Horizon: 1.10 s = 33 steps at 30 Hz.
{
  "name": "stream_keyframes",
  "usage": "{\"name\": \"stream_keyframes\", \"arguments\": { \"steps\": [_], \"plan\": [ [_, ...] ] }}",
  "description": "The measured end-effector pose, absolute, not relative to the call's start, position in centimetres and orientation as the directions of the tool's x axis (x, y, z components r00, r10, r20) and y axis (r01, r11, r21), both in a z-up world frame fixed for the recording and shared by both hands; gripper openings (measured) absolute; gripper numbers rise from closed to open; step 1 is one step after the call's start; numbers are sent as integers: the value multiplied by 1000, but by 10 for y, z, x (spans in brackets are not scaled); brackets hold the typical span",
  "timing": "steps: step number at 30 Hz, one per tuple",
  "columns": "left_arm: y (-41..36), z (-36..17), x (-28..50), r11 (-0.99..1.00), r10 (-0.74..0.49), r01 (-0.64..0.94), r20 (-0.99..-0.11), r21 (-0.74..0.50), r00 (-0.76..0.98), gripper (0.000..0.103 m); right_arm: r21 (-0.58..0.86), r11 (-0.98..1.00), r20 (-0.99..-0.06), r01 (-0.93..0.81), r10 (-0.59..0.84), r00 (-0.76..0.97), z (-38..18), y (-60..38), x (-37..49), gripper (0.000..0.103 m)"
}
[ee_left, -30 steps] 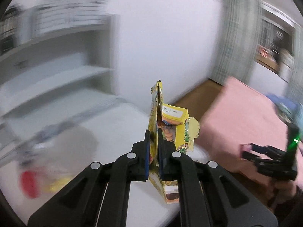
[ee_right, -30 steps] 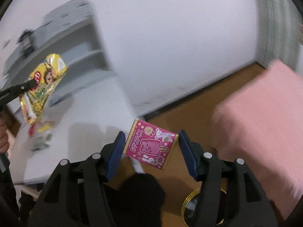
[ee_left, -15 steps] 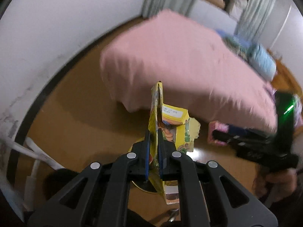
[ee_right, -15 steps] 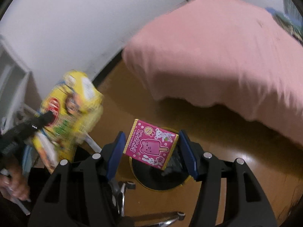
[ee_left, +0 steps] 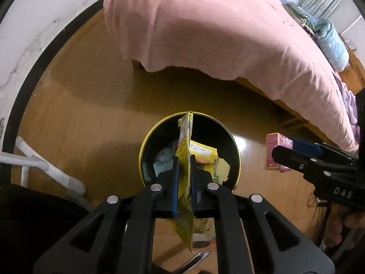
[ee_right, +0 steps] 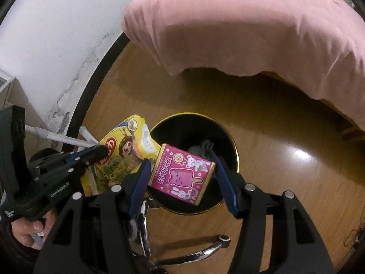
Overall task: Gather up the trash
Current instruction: 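Drop the yellow box and pink box into the black bin, opening both tools, then grasp the red cup lid with the left tool while the right tool grasps the clear plastic ring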
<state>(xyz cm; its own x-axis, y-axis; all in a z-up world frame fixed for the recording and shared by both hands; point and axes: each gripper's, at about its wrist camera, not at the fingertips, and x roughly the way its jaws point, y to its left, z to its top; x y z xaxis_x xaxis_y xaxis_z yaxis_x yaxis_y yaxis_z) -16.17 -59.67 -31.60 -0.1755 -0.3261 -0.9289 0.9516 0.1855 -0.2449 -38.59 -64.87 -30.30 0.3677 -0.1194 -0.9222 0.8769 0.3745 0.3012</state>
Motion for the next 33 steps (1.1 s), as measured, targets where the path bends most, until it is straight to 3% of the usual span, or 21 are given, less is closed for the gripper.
{"name": "stream_keyframes", "arguments": {
  "steps": [3,5,7,8,14,17,21,25,29,33],
  "plan": [
    [-595,-315,-161,168,-338,953,-923,-251,-183,7,300,378,-923,876,-114,366,-305,-648,-380,57],
    [-595,-317,-161,164,-331,954,-925,-251,-186,13,305,380,-922,874,-112,370,-303,-649,-383,57],
    [-590,-315,-159,172,-334,953,-925,-248,-180,39,309,381,-920,872,-112,375,-302,-651,-381,58],
    [-587,-311,-158,175,-342,952,-923,-249,-179,42,309,383,-920,870,-112,376,-301,-651,-380,58],
    [-579,-302,-155,185,-367,945,-911,-271,-189,48,314,394,-918,864,-105,381,-299,-649,-377,59],
    [-576,-298,-153,191,-387,944,-904,-270,-181,59,308,399,-918,864,-114,380,-295,-649,-375,69],
    [-567,-281,-148,198,-437,939,-883,-282,-173,67,289,414,-914,863,-150,378,-277,-648,-375,70],
    [-546,-235,-144,175,-513,960,-853,-217,-99,88,227,461,-895,858,-249,370,-233,-642,-370,79],
    [-505,-156,-134,151,-612,976,-790,-155,-31,93,150,561,-841,814,-361,403,-170,-623,-344,87],
    [-439,-79,-101,218,-704,967,-708,-128,66,96,159,708,-758,688,-359,544,-105,-586,-285,87]
  ]
}}
